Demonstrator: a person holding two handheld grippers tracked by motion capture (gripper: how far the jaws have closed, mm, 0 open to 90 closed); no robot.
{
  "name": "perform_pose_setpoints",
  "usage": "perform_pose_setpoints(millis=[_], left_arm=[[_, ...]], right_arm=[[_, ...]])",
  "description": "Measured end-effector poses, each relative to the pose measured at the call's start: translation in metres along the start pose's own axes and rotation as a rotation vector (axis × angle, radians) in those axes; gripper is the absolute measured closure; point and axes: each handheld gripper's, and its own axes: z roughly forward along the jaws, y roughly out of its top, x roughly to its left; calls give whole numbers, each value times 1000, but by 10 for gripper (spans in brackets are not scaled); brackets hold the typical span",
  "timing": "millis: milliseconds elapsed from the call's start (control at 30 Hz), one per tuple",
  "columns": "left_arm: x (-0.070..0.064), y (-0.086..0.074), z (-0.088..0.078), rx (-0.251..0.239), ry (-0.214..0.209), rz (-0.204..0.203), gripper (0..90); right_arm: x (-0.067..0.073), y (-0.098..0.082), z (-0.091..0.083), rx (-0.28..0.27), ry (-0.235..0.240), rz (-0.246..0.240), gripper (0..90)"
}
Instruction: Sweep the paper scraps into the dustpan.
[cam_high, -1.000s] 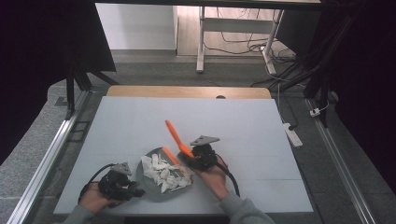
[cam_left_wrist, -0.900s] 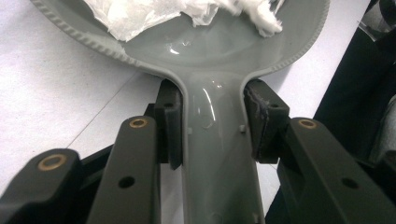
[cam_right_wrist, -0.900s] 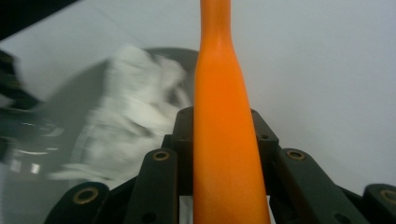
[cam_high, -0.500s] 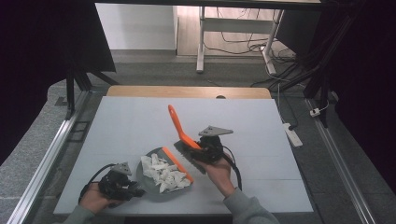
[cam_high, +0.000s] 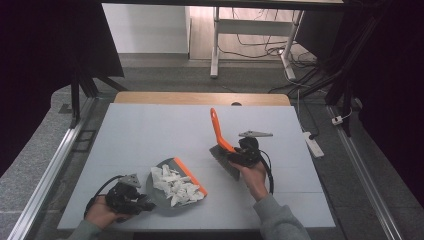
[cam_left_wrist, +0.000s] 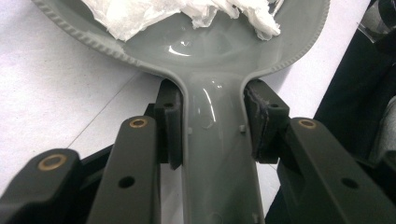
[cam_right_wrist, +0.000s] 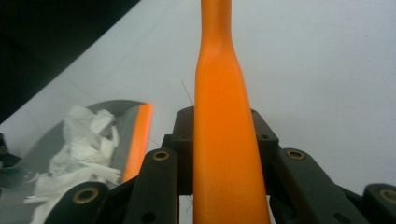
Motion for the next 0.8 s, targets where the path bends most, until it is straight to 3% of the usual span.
perform_pose_setpoints(millis=[133,300,400,600,667,800], left_arm=[[0,0,0,-1,1,0,613],[0,1,0,0,2,-1,614],[0,1,1,-1,2,-2,614],[0,0,0,-6,-2,-4,614],[0,0,0,-7,-2,-5,614],[1,0,0,-13,-4,-8,614]], right_arm=[[-2,-6,7,23,-37,-9,703],[24,-16,32,82,-75,-97,703],[49,-20,43,87,-61,-148,703],[94,-29,55,96,35,-229,703],[100,-27,53,87,90,-211,703],[95,-18,39,35,79,-213,703]])
